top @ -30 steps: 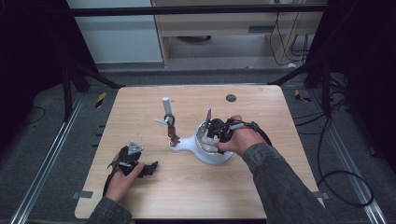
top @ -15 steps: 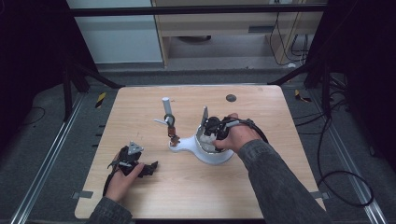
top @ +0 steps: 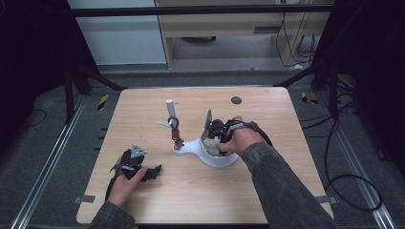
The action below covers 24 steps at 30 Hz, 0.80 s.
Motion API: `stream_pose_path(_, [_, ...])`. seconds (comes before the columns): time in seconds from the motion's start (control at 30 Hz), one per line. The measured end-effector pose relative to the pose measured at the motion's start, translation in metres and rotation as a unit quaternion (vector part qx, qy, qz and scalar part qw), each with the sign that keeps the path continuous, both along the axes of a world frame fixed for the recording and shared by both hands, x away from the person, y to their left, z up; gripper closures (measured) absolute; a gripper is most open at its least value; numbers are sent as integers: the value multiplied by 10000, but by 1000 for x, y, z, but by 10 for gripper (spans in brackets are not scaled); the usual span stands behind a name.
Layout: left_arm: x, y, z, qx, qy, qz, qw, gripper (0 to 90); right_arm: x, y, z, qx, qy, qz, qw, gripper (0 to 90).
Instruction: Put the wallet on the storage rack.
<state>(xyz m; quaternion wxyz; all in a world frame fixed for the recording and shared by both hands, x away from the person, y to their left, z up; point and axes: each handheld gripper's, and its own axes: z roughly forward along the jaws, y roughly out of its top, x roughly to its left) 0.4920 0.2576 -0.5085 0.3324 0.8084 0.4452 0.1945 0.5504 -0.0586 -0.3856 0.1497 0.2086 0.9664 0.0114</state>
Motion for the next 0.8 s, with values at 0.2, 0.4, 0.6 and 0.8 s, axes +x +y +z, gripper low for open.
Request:
stream_pose_path(0.2, [0, 0, 0, 0, 0, 0, 10000, 0, 1, 0, 1, 208, -41, -116, 9997, 196])
stream_pose_path(0.4, [0, 0, 0, 0, 2, -4, 10000, 0, 0, -2, 5, 256, -51, -172, 9995, 198])
stream_pose_path(0.6, [0, 0, 0, -1, 3, -4, 10000, 0, -2, -1, 7, 329, -99, -135, 9993, 198])
stream_pose_path(0.8, [0, 0, 0, -1, 1, -4, 10000, 0, -5, -2, 10, 397, -118, -131, 9991, 188])
